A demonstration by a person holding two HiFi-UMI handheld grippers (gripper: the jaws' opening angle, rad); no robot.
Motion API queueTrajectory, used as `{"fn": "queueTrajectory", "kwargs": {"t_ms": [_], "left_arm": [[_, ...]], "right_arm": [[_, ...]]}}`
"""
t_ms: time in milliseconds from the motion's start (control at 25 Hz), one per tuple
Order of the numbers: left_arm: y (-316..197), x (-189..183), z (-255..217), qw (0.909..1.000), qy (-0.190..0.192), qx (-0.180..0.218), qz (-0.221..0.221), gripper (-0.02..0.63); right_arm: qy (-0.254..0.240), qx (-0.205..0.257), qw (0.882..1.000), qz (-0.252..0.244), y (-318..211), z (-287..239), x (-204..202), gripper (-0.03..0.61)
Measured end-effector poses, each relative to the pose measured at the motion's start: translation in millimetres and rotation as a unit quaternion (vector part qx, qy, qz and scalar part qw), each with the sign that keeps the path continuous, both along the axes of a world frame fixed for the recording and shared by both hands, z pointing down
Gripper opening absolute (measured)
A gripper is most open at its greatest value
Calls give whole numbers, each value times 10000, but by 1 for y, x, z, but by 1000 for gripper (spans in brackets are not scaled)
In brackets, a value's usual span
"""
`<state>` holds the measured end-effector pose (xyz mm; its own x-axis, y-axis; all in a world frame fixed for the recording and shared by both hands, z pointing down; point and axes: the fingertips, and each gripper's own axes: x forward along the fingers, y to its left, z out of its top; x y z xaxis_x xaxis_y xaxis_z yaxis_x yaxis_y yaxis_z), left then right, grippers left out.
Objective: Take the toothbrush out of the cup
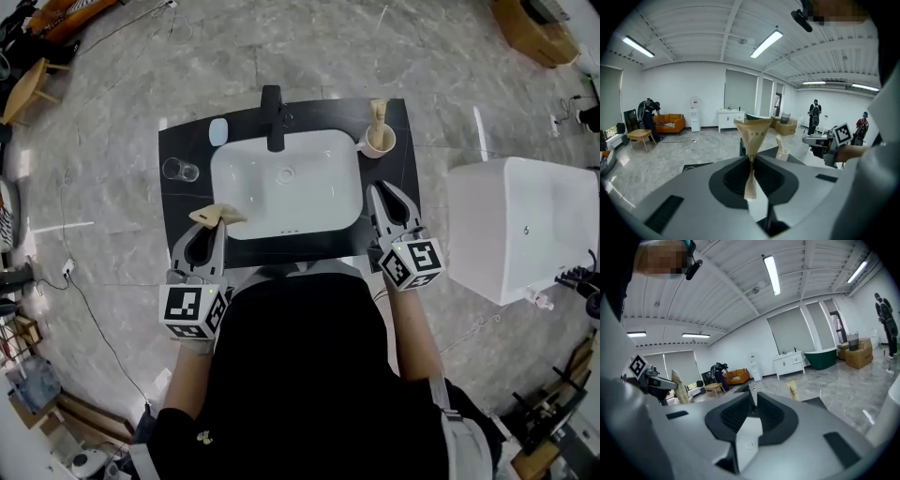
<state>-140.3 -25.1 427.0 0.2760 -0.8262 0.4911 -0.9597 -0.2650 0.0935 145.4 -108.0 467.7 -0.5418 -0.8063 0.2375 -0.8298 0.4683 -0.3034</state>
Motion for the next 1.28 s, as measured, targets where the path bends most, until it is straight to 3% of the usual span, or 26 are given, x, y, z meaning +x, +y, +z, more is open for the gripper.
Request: {"fn": "queueTrajectory", "kwargs": {"t_ms": [400,480,800,1280], "left_arm": [[19,-15,7,9974,-59,-242,-678,43],[23,-17,8,9962,-60,-298,-816,43],[38,-23,14,9915,-75,-433,-1227,43],[52,-36,16,9833,-81,-500,-1745,43]], "right_arm": [[667,-238,9973,216,-89,49,40,48],[852,-381,9955,191,-102,63,43,100],[1527,-1022,9830,45,-137,114,48,178],[2190,-1806,9588,76,-162,163,49,176]]}}
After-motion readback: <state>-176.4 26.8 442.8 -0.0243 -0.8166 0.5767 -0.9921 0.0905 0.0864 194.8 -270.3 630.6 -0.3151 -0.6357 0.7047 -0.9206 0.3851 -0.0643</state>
